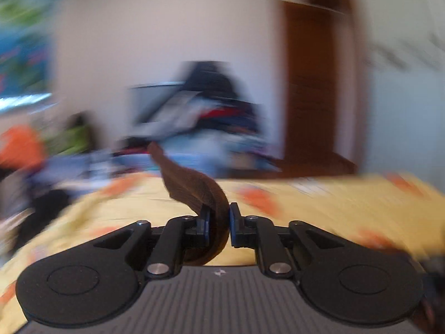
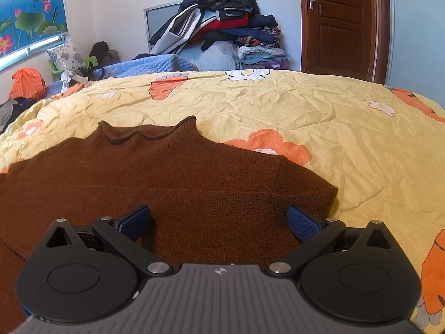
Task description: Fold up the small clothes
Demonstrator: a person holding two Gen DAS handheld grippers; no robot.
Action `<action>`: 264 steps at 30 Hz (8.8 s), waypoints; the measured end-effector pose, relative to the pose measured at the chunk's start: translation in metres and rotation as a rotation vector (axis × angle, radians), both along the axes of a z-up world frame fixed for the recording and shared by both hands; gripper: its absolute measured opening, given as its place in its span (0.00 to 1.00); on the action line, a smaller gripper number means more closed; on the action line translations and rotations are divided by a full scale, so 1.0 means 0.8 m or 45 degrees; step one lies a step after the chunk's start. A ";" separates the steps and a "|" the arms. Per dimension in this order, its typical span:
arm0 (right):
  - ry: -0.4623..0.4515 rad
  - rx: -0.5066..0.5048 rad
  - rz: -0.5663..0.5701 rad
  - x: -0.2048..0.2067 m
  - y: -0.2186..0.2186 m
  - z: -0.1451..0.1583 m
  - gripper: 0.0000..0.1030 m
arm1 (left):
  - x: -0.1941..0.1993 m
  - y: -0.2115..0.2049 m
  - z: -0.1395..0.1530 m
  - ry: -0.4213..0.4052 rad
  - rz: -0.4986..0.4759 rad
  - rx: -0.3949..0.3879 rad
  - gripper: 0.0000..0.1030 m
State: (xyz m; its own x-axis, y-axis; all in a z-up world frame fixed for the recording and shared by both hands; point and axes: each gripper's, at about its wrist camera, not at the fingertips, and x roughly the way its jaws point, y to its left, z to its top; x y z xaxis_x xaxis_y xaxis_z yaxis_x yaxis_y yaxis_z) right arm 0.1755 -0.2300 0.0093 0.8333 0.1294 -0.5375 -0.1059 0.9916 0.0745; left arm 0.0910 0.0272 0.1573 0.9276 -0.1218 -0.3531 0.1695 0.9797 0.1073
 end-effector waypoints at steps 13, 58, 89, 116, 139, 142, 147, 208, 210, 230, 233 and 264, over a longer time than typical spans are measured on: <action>-0.022 0.111 0.002 -0.004 -0.011 0.000 1.00 | -0.154 -0.073 -0.129 -0.068 -0.051 0.454 0.98; -0.649 -1.517 0.566 -0.112 0.038 0.045 0.06 | -0.146 -0.016 -0.183 0.278 0.151 0.200 1.00; 0.349 0.359 -0.072 -0.019 -0.133 0.078 0.70 | -0.144 -0.010 -0.183 0.295 0.163 0.167 1.00; 0.297 0.565 -0.005 -0.036 -0.151 0.066 0.13 | 0.021 0.113 -0.114 0.405 0.304 -0.388 0.97; 0.033 0.379 -0.184 -0.051 -0.137 0.062 0.65 | 0.024 0.064 -0.104 0.105 0.366 0.085 0.66; -0.033 0.326 -0.053 -0.050 -0.095 0.080 0.69 | 0.044 0.019 -0.115 0.152 0.217 0.143 0.83; 0.163 0.037 0.065 0.010 -0.008 0.030 0.78 | 0.094 0.010 -0.177 0.299 0.234 0.169 0.82; 0.355 0.739 0.092 -0.267 -0.113 -0.016 0.72 | -0.217 0.151 -0.161 0.685 0.240 -0.733 0.57; 0.402 0.829 0.144 -0.284 -0.117 -0.020 0.73 | -0.236 0.157 -0.167 0.706 0.177 -0.891 0.72; 0.515 0.965 0.234 -0.367 -0.117 -0.035 0.68 | -0.312 0.149 -0.175 0.774 0.091 -1.028 0.76; 0.542 0.989 0.266 -0.379 -0.102 -0.038 0.61 | -0.323 0.126 -0.173 0.732 0.105 -0.921 0.44; 0.108 -0.087 0.023 -0.206 0.070 -0.018 1.00 | -0.146 0.019 -0.184 0.409 0.346 -0.114 0.91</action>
State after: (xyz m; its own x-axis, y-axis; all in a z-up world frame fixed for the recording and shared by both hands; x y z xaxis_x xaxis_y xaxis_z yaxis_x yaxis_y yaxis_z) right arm 0.0108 -0.1737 -0.0049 0.7824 0.1045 -0.6139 -0.1198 0.9927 0.0163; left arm -0.0260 0.0423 0.0101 0.7749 0.0682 -0.6284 -0.0849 0.9964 0.0035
